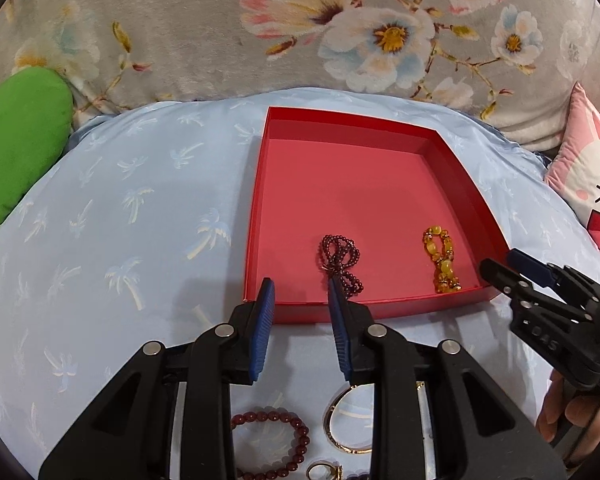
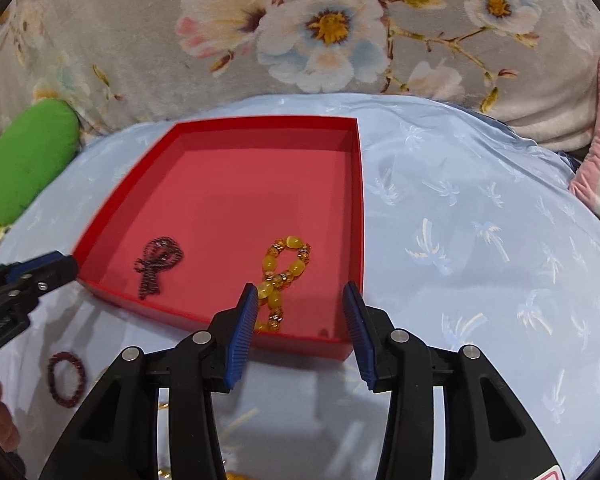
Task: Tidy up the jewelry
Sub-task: 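Withdraw both tools and grasp the orange bead bracelet with the right tool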
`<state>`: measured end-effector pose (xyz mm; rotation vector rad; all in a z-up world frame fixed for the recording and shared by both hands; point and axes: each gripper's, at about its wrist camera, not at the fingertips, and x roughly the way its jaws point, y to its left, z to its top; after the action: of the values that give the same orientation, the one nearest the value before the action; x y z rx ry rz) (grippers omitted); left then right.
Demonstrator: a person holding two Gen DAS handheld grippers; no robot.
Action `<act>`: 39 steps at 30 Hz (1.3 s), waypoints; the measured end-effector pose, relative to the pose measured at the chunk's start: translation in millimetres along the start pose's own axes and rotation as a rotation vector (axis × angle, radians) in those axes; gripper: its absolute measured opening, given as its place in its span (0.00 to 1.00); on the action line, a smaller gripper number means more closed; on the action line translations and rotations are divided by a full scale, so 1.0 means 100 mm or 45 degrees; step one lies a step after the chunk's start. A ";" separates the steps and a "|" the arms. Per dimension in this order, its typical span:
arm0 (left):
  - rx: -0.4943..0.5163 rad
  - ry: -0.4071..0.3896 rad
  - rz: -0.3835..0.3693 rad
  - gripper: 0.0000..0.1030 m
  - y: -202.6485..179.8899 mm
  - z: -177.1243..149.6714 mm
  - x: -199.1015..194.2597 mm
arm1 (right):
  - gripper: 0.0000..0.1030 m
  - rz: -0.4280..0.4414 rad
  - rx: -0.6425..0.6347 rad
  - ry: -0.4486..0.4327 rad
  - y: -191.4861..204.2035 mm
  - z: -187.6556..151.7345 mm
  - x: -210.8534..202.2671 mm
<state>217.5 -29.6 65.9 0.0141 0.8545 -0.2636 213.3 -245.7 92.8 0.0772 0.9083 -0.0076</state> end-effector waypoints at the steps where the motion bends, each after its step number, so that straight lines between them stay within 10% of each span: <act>1: -0.001 0.000 -0.005 0.26 0.00 -0.01 -0.01 | 0.41 0.015 0.009 -0.018 0.00 -0.03 -0.08; 26: 0.020 0.029 -0.083 0.31 -0.14 -0.62 -0.20 | 0.41 0.053 0.024 0.118 -0.10 -1.05 -0.55; 39: 0.081 0.089 -0.078 0.30 -0.30 -0.76 0.10 | 0.13 0.062 0.013 0.155 -0.07 -1.13 -0.44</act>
<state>160.0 -52.0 11.3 0.0571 0.9170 -0.3496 97.3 -246.0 58.1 0.1106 1.0282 0.0382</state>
